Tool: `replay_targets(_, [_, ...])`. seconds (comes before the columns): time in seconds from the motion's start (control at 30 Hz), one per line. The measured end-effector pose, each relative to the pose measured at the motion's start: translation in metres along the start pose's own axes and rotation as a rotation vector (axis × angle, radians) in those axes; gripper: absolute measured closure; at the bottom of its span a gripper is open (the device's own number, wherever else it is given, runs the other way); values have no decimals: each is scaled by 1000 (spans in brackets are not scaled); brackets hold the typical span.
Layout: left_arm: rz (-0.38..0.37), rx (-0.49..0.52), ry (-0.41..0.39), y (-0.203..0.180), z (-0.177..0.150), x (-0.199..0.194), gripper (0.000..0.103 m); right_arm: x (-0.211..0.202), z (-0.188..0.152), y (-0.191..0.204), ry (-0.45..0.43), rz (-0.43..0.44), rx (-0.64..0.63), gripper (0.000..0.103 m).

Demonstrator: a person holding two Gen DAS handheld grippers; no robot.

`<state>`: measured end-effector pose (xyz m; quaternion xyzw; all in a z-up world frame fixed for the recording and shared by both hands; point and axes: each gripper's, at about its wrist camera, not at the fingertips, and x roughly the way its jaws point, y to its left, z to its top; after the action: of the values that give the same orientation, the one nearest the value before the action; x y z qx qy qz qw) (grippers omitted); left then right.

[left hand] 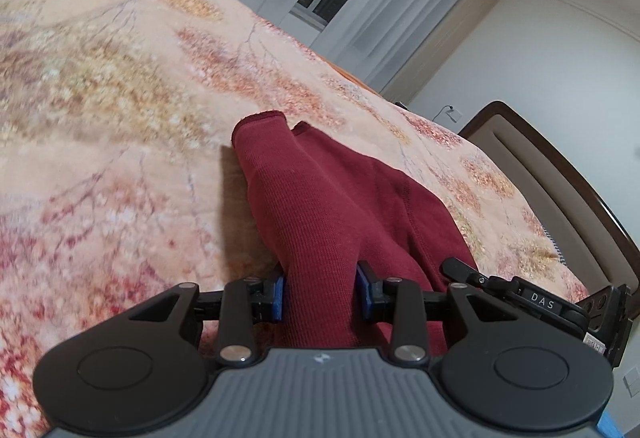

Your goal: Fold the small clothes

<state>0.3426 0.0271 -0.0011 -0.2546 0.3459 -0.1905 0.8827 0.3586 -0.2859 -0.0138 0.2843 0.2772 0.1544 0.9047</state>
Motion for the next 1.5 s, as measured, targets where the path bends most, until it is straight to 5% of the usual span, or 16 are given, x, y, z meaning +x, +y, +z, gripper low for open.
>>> replay_targets(0.17, [28, -25, 12, 4, -3, 0, 49, -1, -2, -1, 0, -23, -6, 69])
replay_targets(0.4, [83, -29, 10, 1, -2, -7, 21, -8, -1, 6, -27, -60, -45, 24])
replay_targets(0.6, [143, 27, -43, -16, -2, -21, 2, -21, -1, 17, -71, -110, -87, 2])
replay_targets(1.5, [309, 331, -374, -110, -49, -121, 0, -138, -42, 96, -369, -137, -432, 1])
